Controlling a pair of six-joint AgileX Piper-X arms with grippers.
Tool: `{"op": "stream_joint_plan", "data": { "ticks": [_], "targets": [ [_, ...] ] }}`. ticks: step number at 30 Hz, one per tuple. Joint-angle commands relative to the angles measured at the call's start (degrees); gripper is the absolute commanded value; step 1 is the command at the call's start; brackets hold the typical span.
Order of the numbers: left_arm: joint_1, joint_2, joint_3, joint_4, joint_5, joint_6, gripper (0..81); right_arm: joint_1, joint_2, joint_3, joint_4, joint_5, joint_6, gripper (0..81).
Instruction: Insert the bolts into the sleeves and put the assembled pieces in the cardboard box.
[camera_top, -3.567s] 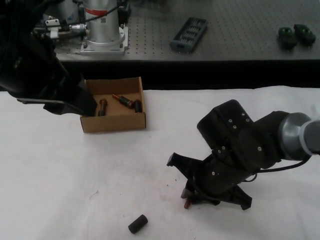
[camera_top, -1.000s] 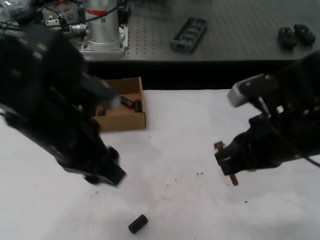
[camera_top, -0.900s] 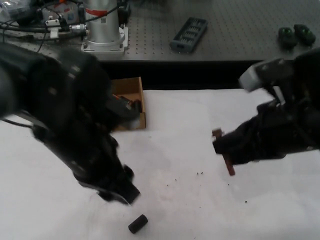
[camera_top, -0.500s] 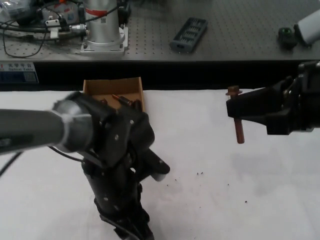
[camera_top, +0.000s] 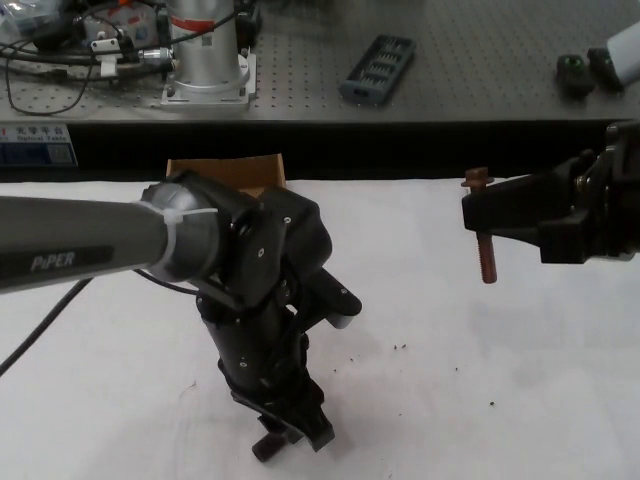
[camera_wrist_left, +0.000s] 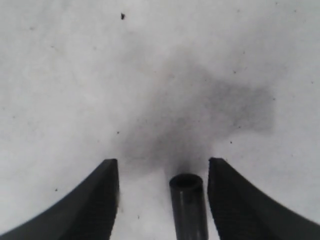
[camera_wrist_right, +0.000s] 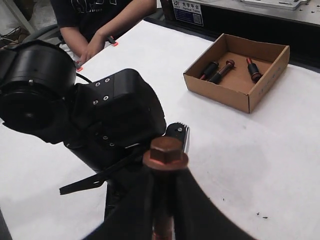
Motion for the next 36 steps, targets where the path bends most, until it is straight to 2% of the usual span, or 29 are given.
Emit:
{"op": "stream_joint_plan", "data": {
  "ticks": [1,12,19,23,29,36],
  "targets": [
    [-0.22,1.46,-0.66,1.64,-0.32,-0.2,40.0,-0.37,-0.48,-0.13,-0.78,-0.9,-1.09,4.3],
    [-0.22,2.38,-0.54,2.23,0.3,-1.51,38.8,-3.5,-0.38,-0.13,-0.9,-0.67,-1.53,4.3],
    [-0.22,2.38,-0.54,4.58,-0.32,-3.14,21.9,-5.43,2.03,-0.13,-1.7,-0.87,-1.41,4.3],
    [-0.22,2.38,-0.54,7.68,-0.4,-3.18,1.4,-5.43,3.67,-0.13,-2.28,-0.89,-0.64,4.3],
    [-0.22,1.01,0.31,4.94,2.47,-6.14,0.6,-5.43,7.86,-0.13,-2.95,-2.46,-0.37,4.3],
    [-0.22,-11.3,14.17,-18.4,6.14,-17.72,0.6,-7.17,13.15,-0.13,-11.41,-13.43,1.23,4.3]
  ]
}}
